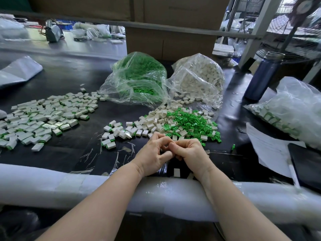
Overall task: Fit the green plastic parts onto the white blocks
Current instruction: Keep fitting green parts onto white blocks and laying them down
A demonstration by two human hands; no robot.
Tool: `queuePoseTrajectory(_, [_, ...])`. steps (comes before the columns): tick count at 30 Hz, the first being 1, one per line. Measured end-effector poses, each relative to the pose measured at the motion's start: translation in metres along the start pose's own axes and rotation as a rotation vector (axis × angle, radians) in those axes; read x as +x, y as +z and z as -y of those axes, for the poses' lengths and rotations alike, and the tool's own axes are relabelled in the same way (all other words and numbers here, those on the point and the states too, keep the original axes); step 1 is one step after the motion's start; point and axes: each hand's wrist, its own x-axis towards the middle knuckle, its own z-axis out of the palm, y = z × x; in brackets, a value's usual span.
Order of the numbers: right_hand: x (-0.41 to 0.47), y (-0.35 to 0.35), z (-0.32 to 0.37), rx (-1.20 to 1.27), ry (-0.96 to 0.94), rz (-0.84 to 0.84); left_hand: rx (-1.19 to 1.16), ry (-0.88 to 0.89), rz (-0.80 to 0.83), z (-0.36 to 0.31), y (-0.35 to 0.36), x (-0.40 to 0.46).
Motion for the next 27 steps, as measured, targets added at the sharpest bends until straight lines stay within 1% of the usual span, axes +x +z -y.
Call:
queuePoseTrajectory(6, [0.0007,0.0011,-0.0013,0.02,-0.005,0.027,0.002,-0.005,-0.009,-0.0015,-0.0004,-0.0007])
queuePoseTrajectory(15, [0.0004,0.0001,-0.001,0.009,-0.008,0.006,0.01,0.006,0.011,-0.0008,-0.001,-0.0003])
queuePoseTrajectory(23, [0.0002,0.0008,-0.0006,0.024,0.003,0.001,0.04,-0.021,0.001,-0.0024,0.0004,-0.0007])
queuePoseTrajectory(27, [-0.0002,0.0013,0.0001,0.011,-0.008,0.031,0.033,-0.019,-0.007,-0.0041,-0.0002,-0.0011])
